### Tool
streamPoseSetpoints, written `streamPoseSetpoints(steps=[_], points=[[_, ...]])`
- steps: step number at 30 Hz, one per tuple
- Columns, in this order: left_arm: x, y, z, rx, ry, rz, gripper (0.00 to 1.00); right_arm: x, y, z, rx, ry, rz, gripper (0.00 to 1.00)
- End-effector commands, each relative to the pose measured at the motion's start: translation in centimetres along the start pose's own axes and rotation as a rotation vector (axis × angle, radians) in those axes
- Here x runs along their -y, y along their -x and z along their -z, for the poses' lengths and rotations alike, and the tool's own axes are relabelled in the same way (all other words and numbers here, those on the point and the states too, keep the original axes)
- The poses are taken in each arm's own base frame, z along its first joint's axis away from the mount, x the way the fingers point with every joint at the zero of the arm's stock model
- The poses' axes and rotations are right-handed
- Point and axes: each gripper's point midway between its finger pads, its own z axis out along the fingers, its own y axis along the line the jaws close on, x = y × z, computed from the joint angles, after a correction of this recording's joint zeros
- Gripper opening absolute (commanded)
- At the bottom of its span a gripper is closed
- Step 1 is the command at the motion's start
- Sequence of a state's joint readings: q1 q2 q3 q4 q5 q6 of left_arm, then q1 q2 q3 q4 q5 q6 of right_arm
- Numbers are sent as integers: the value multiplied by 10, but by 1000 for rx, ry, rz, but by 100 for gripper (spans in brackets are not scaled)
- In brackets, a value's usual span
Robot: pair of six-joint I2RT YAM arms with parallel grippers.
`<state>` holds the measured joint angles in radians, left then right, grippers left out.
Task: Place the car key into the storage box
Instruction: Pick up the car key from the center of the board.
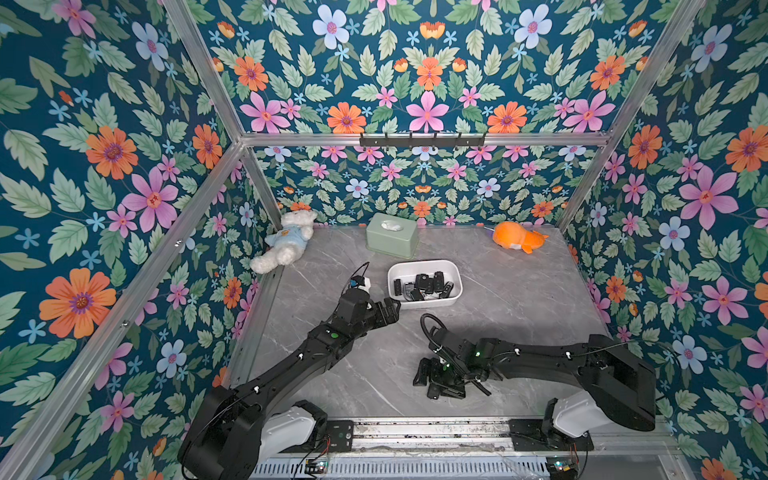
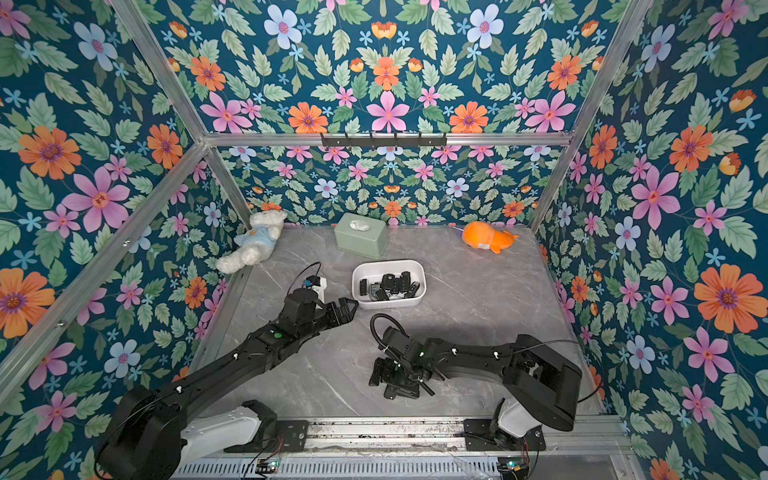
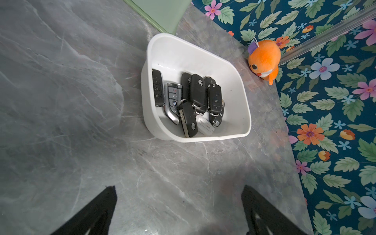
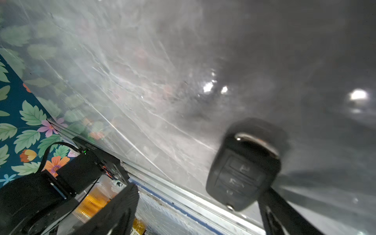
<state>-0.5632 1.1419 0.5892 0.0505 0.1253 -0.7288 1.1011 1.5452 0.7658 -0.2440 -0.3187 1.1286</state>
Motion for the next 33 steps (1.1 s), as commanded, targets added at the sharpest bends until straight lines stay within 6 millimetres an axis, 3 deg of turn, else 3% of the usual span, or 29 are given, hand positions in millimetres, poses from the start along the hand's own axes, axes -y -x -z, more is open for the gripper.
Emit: streamPoseSetpoints(steps=[1,7,19,33], points=[[-2,1,1,4,7,-10,99,11,13,-3,55,-94,43,90],[-4,1,3,11,11,-3,99,18,18,-3,87,-209,118,85],[-8,2,5,17,20,3,99,27,8,-16,88,-414,314,70],[-12,3,7,26,29,13,99,31,11,-17,92,-469,358,38]])
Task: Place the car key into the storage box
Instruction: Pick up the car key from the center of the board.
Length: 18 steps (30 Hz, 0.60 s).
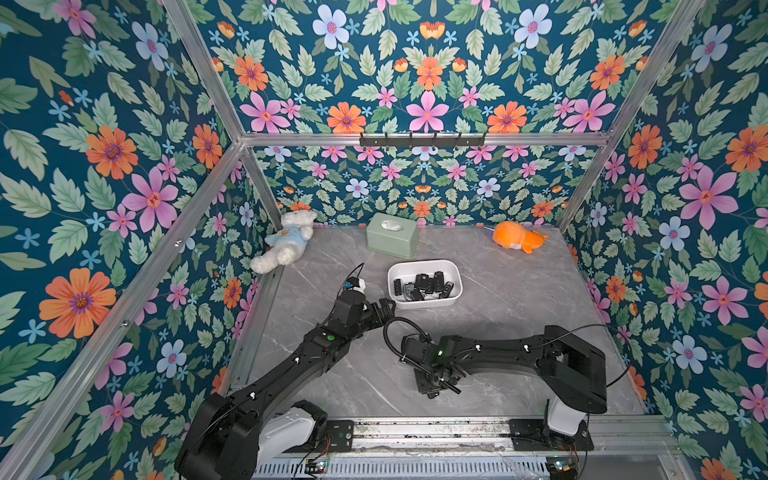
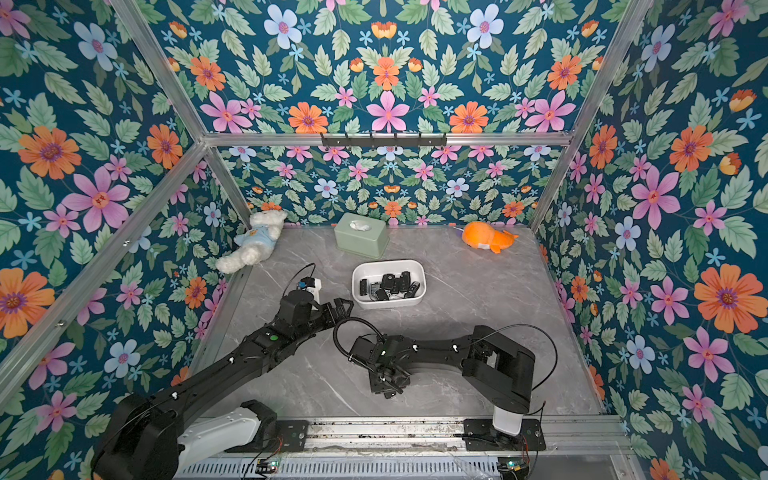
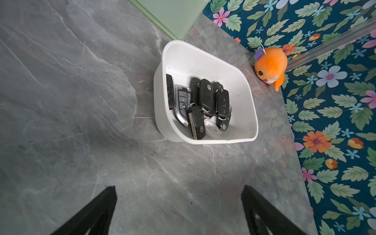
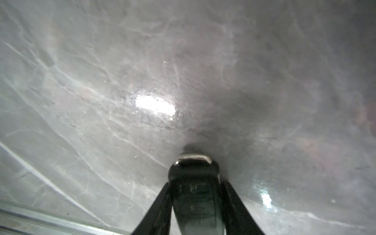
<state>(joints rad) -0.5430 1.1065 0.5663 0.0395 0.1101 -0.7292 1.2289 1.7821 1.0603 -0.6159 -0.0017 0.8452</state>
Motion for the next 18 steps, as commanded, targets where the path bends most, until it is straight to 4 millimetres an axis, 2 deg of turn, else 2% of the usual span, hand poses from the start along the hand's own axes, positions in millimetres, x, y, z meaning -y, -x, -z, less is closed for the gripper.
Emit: streamPoseSetpoints(steps=[1,10,14,18], points=[[-3,1,1,7,11,5,99,10,-5,-7,-15,-45,13,37],[-19,14,8,37,43,41,99,-2,12,12,80,70,-59,36],[-29,20,8,26,54,61,99,-1,36,34,162,173,-131,35],[-36,20,5,3,57,79,99,15,69,54,263,254,-217,35]])
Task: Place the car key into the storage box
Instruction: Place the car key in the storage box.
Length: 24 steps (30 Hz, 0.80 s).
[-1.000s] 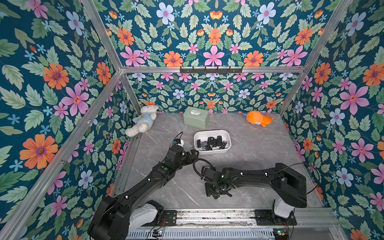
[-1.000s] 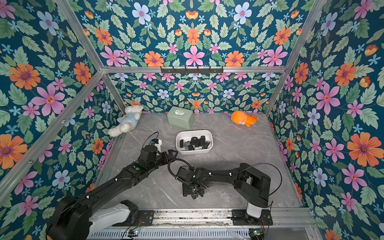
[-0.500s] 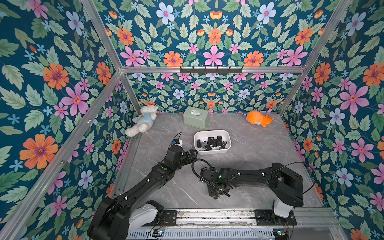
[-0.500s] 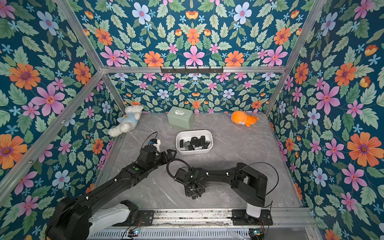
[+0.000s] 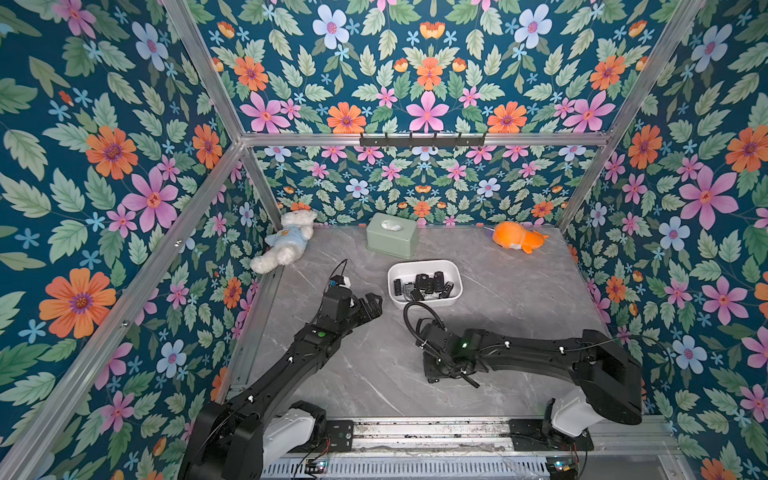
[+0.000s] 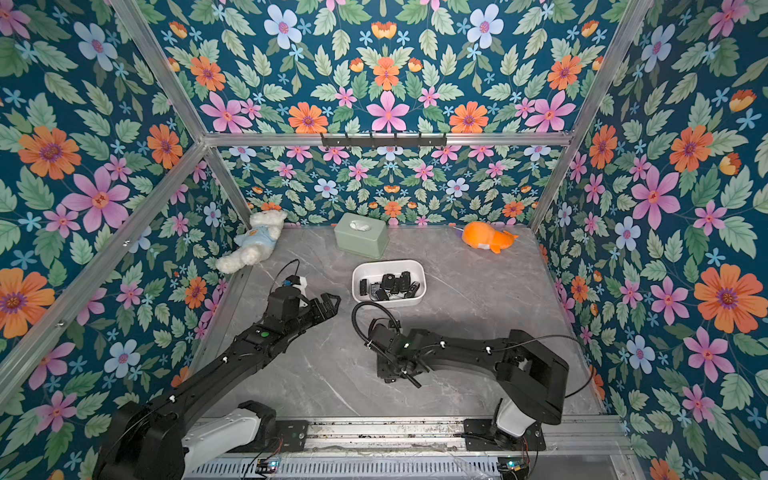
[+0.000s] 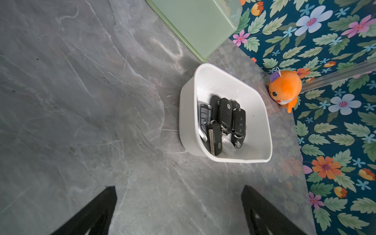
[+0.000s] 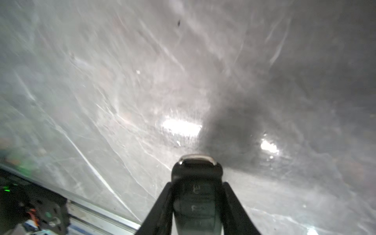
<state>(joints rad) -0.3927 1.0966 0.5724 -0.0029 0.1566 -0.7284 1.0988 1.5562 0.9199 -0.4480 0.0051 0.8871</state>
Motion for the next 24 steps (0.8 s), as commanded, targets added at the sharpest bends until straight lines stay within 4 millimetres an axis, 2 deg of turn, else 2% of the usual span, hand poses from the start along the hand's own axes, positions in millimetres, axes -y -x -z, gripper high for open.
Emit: streamPoseSetpoints(steps=[1,7,14,19,24], points=[[-2,-4,-2,-38,-12,0,99,-3,38,14,123,82,-64,35],[-11,-10,-13,-71,-19,66,99,13,104,50,305,128,-131,36],[-6,-15,-29,-114,-60,109,99,28,173,84,487,116,-178,36],[-1,-11,-35,-123,-63,103,99,30,214,95,539,77,-149,37],[-2,-10,-38,-123,-58,107,99,27,247,91,543,8,-98,37]])
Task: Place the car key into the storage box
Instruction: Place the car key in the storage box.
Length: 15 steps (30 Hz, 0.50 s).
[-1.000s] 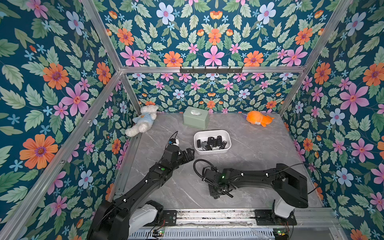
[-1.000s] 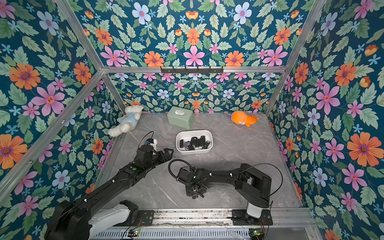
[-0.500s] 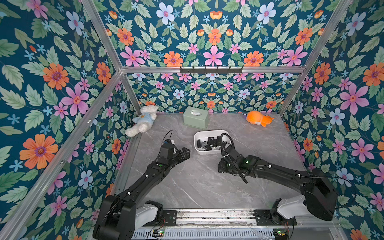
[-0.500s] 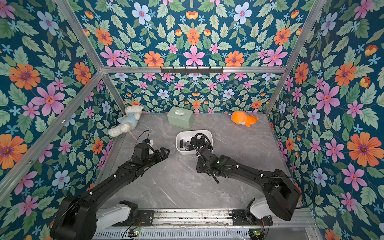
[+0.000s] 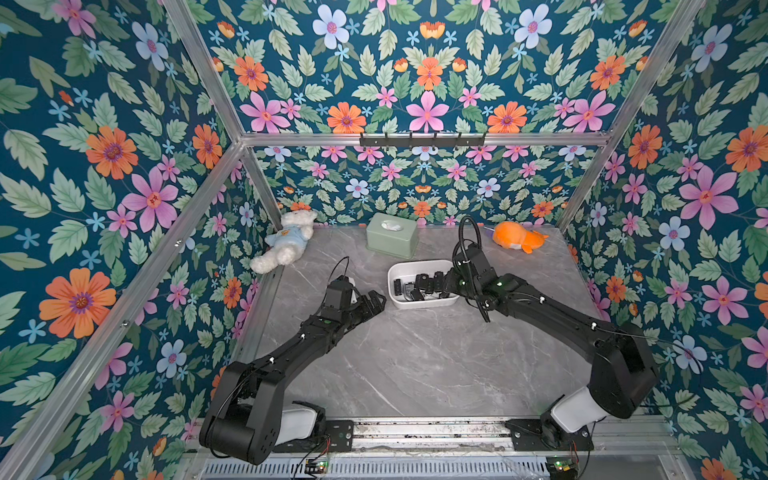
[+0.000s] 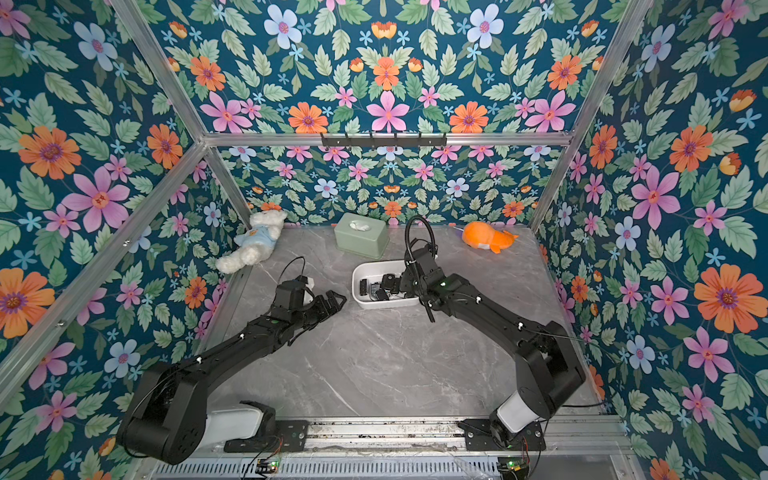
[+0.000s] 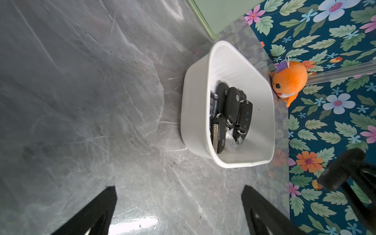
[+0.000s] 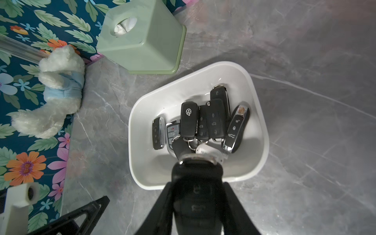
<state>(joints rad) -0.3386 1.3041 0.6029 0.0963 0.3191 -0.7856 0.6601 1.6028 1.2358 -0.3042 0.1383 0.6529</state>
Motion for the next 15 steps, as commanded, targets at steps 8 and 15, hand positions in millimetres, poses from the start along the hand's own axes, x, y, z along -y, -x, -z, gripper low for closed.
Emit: streamPoseSetpoints(steps=[8,15], points=[[3,3,0,1,-5,-2,99,6,27,-54,-18,-237,224,37],[2,5,3,5,13,-11,99,34,33,-73,-46,-422,341,38]])
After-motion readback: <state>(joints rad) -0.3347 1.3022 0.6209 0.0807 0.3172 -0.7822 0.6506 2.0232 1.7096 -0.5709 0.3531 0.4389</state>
